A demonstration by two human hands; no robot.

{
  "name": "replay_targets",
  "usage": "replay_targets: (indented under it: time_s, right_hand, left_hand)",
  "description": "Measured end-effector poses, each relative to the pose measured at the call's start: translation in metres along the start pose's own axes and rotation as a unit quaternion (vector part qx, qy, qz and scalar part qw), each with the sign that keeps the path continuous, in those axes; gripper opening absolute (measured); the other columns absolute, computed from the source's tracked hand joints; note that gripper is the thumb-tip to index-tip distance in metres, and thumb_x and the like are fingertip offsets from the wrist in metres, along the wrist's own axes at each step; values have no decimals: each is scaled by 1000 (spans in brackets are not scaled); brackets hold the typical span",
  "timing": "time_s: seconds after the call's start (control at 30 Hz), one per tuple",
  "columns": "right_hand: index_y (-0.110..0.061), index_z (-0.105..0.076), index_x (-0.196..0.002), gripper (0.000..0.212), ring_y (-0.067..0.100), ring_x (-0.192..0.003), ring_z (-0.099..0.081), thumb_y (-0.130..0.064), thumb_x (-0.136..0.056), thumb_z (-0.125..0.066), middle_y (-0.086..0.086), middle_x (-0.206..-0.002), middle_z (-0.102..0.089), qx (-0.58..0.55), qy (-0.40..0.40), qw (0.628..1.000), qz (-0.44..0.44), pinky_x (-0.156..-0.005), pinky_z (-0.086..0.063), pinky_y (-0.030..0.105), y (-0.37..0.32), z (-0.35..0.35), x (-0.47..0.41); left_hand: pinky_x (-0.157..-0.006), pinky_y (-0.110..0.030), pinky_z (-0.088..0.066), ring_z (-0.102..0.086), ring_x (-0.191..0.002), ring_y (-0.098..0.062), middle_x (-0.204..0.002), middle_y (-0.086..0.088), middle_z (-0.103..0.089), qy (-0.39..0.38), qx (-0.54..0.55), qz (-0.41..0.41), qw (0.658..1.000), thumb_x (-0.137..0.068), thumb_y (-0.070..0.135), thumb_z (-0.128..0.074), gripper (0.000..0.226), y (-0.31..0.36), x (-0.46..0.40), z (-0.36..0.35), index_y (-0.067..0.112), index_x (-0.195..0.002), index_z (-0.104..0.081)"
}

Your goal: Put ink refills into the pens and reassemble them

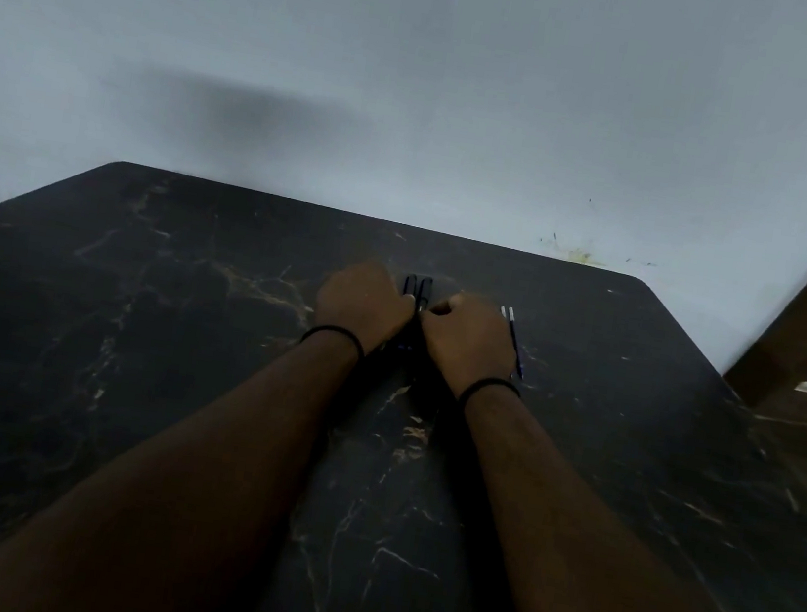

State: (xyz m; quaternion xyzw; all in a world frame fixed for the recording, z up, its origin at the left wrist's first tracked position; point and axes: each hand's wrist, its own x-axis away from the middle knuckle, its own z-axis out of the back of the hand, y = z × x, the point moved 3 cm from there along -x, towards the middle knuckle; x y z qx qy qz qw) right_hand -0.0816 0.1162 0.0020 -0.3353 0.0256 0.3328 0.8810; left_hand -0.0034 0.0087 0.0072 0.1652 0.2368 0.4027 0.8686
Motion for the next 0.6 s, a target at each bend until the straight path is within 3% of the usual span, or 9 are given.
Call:
replay_targets:
  time_s: [0.13, 0.23, 0.4, 0.6]
  right_hand:
    - [-17, -69, -71, 27, 22, -73, -62, -38, -86, -60, -1, -71, -61, -1, -3, 1000, -3, -63, -41, 25, 0, 2, 0]
    - [-17, -73, -76, 25, 25, -79, -66, -36, -86, -60, 3, -80, -70, -4, -6, 1000, -2, -64, -44, 26, -1, 4, 3]
    - [-16, -76, -83, 25, 26, -84, -68, -36, -86, -61, 5, -87, -74, -15, -8, 1000, 11, -74, -56, 34, -3, 5, 3]
    - [-11, -68, -70, 30, 20, -69, -63, -33, -89, -59, 1, -68, -66, -95, 34, 995, -5, -61, -41, 27, 1, 7, 9]
  left_hand:
    - [-69, -33, -54, -66, -78, -29, -79, -10, -69, -2, 4, 5, 1000, -85, 39, -59, 34, 1, 2, 0, 9, -75, -70]
    - [-75, -36, -56, -66, -80, -30, -81, -11, -70, -4, 0, 1, 1000, -85, 38, -58, 34, 2, 2, 1, 7, -76, -70]
    - [-70, -35, -53, -66, -79, -31, -80, -13, -69, -8, 9, -6, 1000, -86, 38, -57, 34, 2, 2, 0, 9, -68, -61]
    - [-70, -33, -52, -66, -77, -31, -77, -13, -70, 28, 56, 0, 998, -90, 41, -55, 41, 0, 5, 1, 6, -71, -67]
